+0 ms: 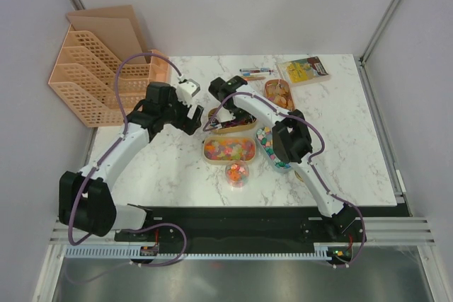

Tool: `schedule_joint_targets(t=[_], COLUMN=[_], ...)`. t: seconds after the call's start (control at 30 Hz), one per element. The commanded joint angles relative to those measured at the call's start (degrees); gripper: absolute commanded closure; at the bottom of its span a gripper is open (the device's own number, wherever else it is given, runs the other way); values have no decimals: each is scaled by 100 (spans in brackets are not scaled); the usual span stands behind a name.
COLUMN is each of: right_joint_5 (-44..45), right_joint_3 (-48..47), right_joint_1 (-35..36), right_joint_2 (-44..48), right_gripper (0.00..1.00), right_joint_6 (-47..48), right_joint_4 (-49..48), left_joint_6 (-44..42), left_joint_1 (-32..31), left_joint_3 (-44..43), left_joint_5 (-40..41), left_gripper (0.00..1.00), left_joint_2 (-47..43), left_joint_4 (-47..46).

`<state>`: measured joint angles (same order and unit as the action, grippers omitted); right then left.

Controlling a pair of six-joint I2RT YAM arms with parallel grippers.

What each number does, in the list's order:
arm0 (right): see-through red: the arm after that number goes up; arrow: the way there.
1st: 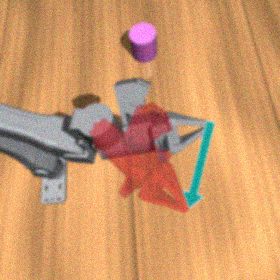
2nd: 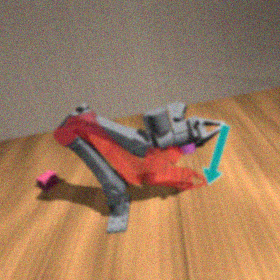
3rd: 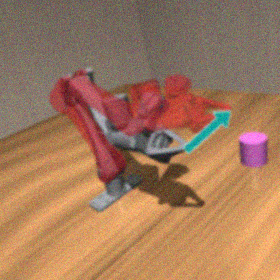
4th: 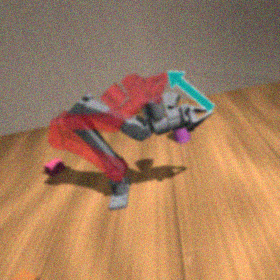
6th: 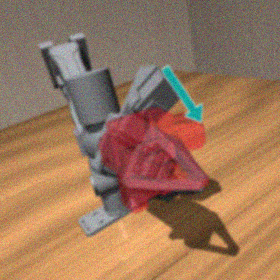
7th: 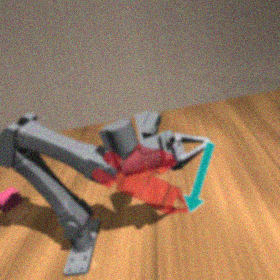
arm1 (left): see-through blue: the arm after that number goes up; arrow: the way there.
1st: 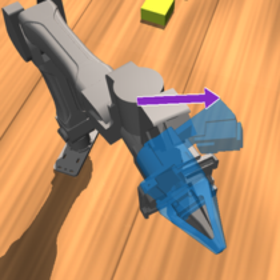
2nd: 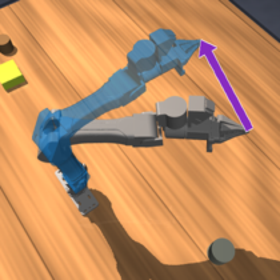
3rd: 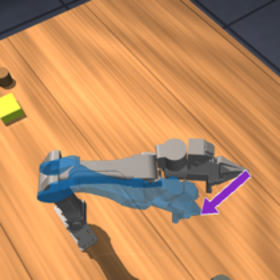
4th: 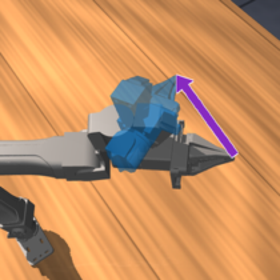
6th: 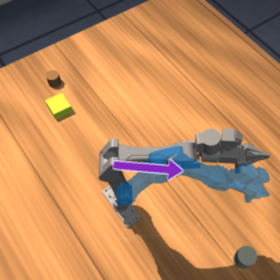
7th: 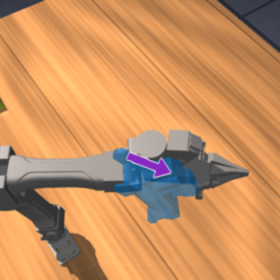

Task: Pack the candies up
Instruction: Scoop the fake candies from the storage box.

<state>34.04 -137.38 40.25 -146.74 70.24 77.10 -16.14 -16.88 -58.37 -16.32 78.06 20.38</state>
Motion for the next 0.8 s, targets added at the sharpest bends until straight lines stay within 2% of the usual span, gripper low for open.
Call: schedule_joint_targets(t=[0.0,0.3,0.43,0.63,0.77], right_joint_5=[-503,-1284,-1917,-2656,-2824], right_joint_3=[36,220,352,1476,1793], right_joint_1=[27,-219,-368,-465,-509], right_joint_2=[330,646,892,1612,1884], right_gripper=[100,100,100,100,100], right_joint_6=[-159,-388,-564,-722,-906], right_joint_4=[306,-72,-213,-1310,-1435], left_joint_6=[-258,-645,-565,-645,-706], left_joint_1=[27,98,98,98,98], left_joint_3=[54,-262,-499,-1036,-1255], left_joint_5=[348,787,1418,2052,2273], left_gripper=[0,0,0,0,0], left_joint_2=[-247,-195,-90,253,297], left_joint_4=[203,317,273,414,431])
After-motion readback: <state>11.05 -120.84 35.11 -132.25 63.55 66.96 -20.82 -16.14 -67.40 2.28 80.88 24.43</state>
